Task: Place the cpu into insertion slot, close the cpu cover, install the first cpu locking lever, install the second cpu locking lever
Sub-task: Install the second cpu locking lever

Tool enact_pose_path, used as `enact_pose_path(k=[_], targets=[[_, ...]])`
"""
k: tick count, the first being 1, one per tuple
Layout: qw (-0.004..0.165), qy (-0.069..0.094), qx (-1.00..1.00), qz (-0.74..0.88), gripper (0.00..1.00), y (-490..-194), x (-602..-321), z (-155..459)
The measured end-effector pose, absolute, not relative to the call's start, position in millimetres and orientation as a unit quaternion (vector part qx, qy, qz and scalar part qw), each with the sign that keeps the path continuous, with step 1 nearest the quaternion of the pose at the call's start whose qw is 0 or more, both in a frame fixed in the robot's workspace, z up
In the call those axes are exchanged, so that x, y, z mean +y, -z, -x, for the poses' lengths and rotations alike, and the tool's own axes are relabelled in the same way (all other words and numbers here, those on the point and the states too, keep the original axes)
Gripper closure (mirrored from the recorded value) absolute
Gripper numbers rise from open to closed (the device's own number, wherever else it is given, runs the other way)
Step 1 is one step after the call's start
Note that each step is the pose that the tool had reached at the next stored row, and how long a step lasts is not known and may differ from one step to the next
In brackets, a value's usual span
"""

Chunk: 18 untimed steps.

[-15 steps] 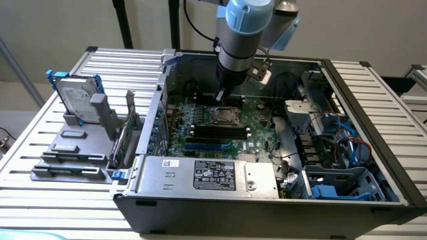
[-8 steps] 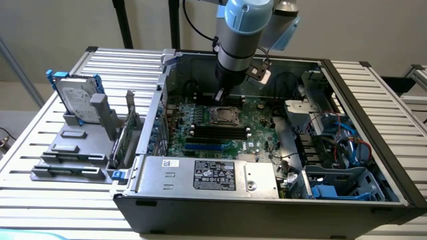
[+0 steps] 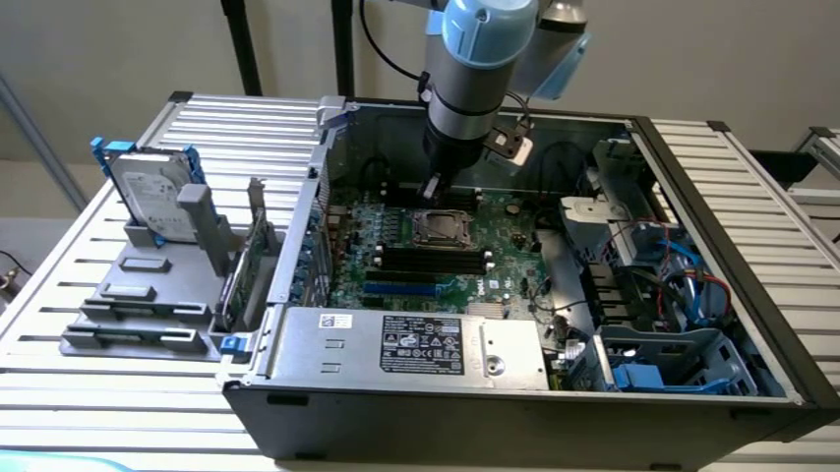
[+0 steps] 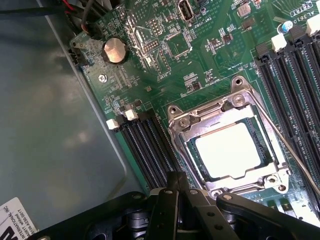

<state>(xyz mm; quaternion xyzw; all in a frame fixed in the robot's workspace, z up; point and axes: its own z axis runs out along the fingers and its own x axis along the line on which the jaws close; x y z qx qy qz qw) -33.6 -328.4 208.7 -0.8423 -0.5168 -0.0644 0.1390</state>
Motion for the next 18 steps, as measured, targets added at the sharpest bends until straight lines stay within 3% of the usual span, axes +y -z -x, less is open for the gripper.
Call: enact_pose_path(k=[18], targets=[[0.142,0.059,-0.512,0.845,0.89,-230,-357,36]])
